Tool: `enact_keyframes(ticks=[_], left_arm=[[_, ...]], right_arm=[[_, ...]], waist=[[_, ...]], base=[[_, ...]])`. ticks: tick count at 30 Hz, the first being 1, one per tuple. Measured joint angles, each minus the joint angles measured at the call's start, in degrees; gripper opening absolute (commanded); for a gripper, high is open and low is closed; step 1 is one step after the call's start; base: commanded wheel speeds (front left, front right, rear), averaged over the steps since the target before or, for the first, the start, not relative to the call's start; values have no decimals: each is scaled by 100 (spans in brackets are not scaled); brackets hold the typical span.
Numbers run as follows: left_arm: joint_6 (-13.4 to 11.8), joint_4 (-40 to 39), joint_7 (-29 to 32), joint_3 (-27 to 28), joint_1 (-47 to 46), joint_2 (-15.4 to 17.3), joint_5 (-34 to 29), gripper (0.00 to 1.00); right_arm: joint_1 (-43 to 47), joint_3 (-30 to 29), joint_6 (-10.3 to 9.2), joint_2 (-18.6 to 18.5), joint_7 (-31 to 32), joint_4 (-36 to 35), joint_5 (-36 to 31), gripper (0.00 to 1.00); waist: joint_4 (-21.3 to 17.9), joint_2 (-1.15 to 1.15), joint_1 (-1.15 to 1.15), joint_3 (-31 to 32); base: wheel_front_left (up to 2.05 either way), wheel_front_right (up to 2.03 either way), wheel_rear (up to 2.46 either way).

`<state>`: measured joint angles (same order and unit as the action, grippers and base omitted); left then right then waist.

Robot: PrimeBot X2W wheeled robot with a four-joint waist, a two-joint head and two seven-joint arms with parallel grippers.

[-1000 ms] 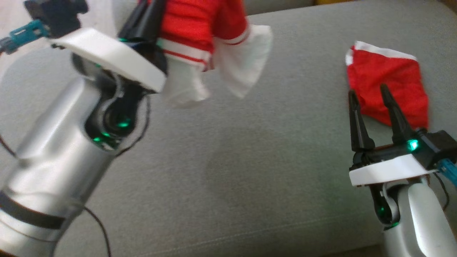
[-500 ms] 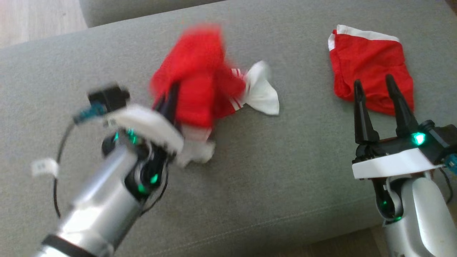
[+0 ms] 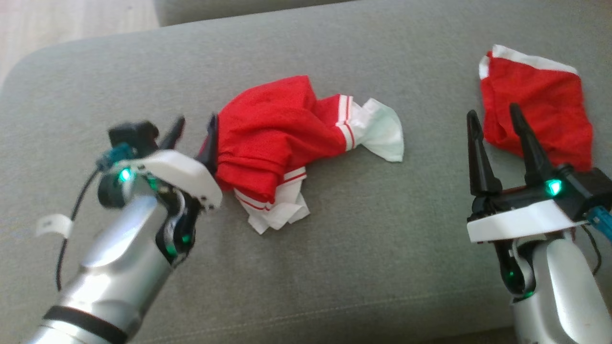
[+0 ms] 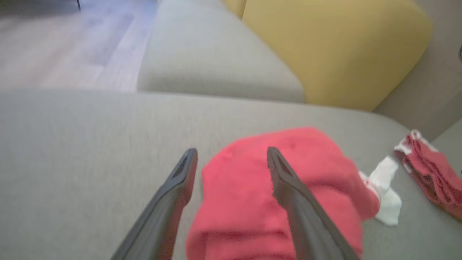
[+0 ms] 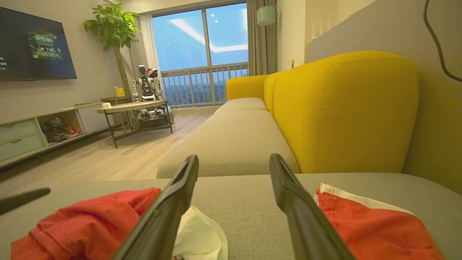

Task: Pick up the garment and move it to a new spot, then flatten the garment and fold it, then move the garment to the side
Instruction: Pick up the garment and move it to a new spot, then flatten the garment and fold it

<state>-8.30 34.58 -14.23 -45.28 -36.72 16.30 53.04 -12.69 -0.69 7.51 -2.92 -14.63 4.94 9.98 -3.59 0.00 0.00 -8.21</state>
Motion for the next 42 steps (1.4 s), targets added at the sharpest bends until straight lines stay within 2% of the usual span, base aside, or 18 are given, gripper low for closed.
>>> enact_keyframes(ticks=[5, 6, 10, 16, 18, 23, 30, 37, 42], left_arm=[[-190, -1161, -7, 920, 320, 174, -1222, 100], [-190, -1161, -7, 920, 320, 174, -1222, 100], [-331, -1971, -8, 1473, 1306, 360, -2090, 100], [-290, -2664, -7, 2090, 2785, 316, -3097, 100], [-267, -2786, -7, 2410, 3115, 171, -3255, 100], [22, -3012, -7, 2896, 3632, -265, -3696, 100], [463, -3048, -7, 3362, 3695, -688, -4055, 100], [834, -2852, -7, 3654, 3615, -964, -4276, 100], [991, -2743, -7, 3899, 3538, -1127, -4279, 100]], right_arm=[[86, -32, 0, 0, 0, 162, -89, 100], [86, -32, 0, 0, 0, 162, -89, 100], [252, -142, 0, 1, 0, 345, -91, 100], [550, -339, 0, 3, 0, 548, -86, 100], [630, -333, 0, 15, 0, 581, -86, 100], [737, -372, 0, 21, 0, 604, -85, 100], [726, -363, 0, 21, 0, 864, -104, 100], [27, -549, 0, 22, 1, 2261, 304, 100], [-684, -853, 0, 18, 0, 3212, 457, 100]], waist=[[285, 0, 0, 165], [285, 0, 0, 165], [531, 0, -1, 326], [902, 0, -1, 558], [980, 0, -1, 635], [1101, 0, -1, 697], [1188, 0, -1, 590], [1364, 0, 0, 320], [1552, 0, 0, 105]], base=[[0, 0, 0], [0, 0, 0], [0, 0, 0], [0, 0, 0], [0, 0, 0], [0, 0, 0], [0, 0, 0], [0, 0, 0], [0, 0, 0]])
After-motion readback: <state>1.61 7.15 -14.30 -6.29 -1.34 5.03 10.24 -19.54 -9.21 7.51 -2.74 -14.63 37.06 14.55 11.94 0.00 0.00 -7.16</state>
